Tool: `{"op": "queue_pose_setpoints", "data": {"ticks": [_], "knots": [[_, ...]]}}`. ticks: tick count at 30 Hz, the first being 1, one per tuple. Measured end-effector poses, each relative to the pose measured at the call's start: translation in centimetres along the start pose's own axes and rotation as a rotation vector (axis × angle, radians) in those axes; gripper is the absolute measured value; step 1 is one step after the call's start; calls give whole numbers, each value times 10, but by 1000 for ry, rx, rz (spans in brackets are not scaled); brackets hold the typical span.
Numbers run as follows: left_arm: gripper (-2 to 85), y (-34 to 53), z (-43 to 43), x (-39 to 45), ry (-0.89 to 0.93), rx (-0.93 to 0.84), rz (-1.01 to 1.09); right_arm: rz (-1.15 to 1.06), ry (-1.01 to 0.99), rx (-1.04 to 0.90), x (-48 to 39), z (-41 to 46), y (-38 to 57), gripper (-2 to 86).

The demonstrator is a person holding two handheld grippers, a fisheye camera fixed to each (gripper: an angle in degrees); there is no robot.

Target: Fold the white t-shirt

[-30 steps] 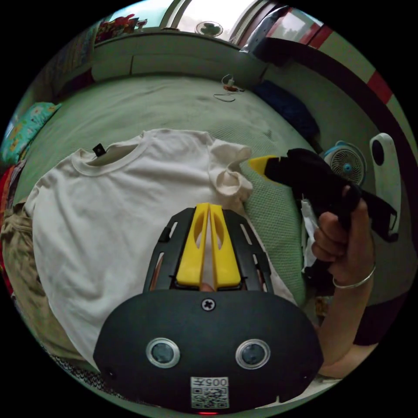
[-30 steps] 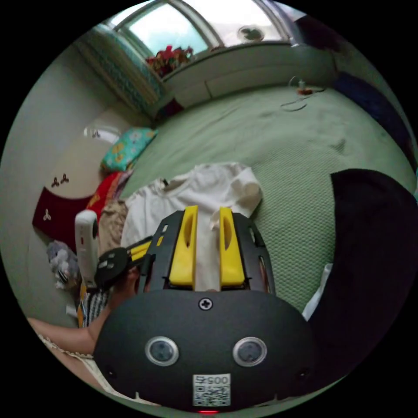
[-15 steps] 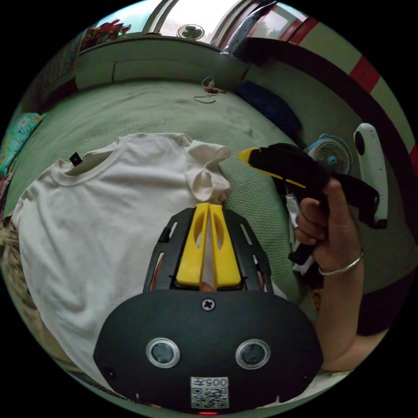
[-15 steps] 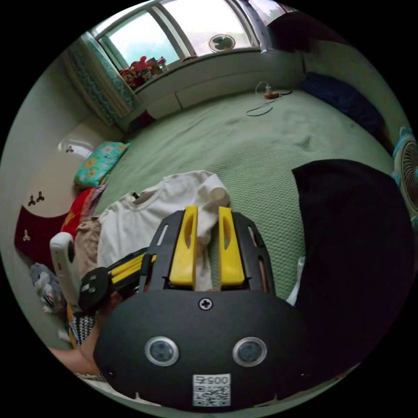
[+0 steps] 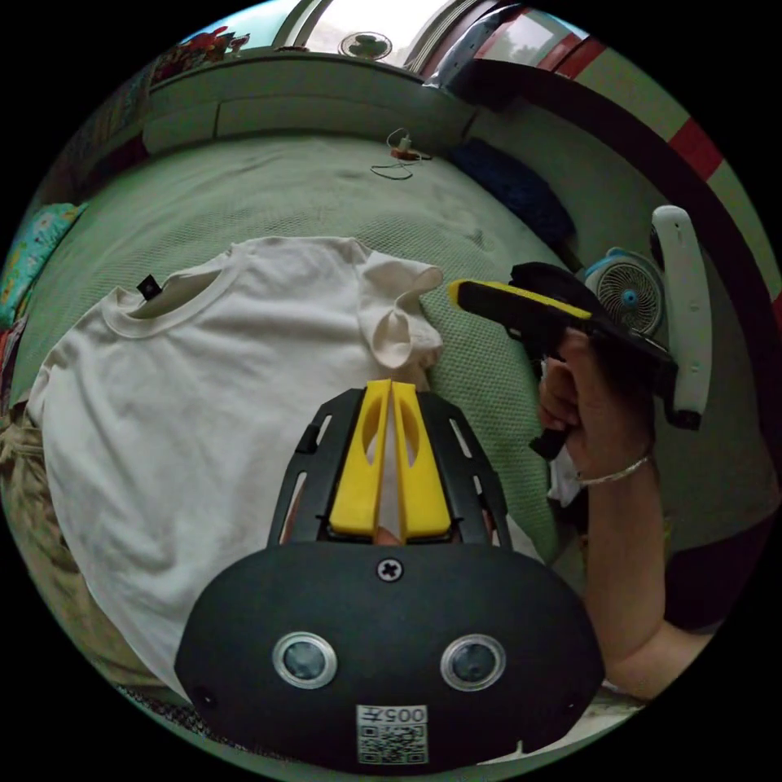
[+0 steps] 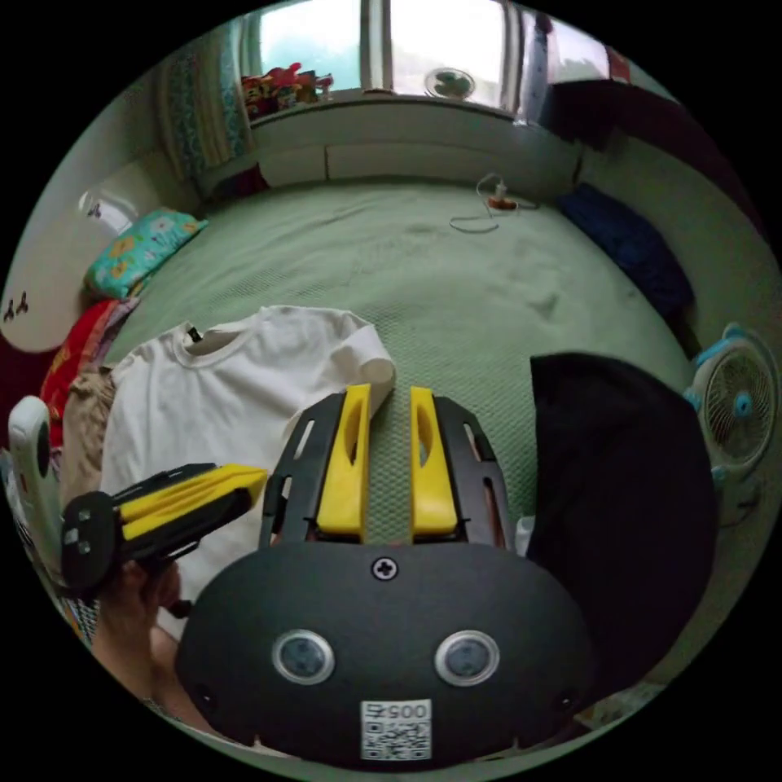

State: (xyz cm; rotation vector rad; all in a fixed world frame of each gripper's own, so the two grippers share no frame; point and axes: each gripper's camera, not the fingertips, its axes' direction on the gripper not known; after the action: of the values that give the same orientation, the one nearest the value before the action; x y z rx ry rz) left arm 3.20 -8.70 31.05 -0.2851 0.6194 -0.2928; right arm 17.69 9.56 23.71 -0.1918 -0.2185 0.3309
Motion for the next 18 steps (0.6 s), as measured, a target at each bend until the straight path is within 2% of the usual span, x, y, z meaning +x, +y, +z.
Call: {"op": "queue_pose_setpoints", "data": {"ticks": [3, 11, 15, 18], "knots": [[-4, -2, -6, -7, 3, 14, -15, -106, 41, 9, -17, 0, -19, 76], [-5, -6, -12, -19, 31, 14, -38, -564, 278, -151, -85, 27, -65, 74], [-6, -9, -13, -26, 45, 10, -52, -641, 286, -183, -105, 35, -71, 56], [-7, -11, -12, -31, 53, 0, -61, -624, 295, -193, -112, 45, -80, 3]]}}
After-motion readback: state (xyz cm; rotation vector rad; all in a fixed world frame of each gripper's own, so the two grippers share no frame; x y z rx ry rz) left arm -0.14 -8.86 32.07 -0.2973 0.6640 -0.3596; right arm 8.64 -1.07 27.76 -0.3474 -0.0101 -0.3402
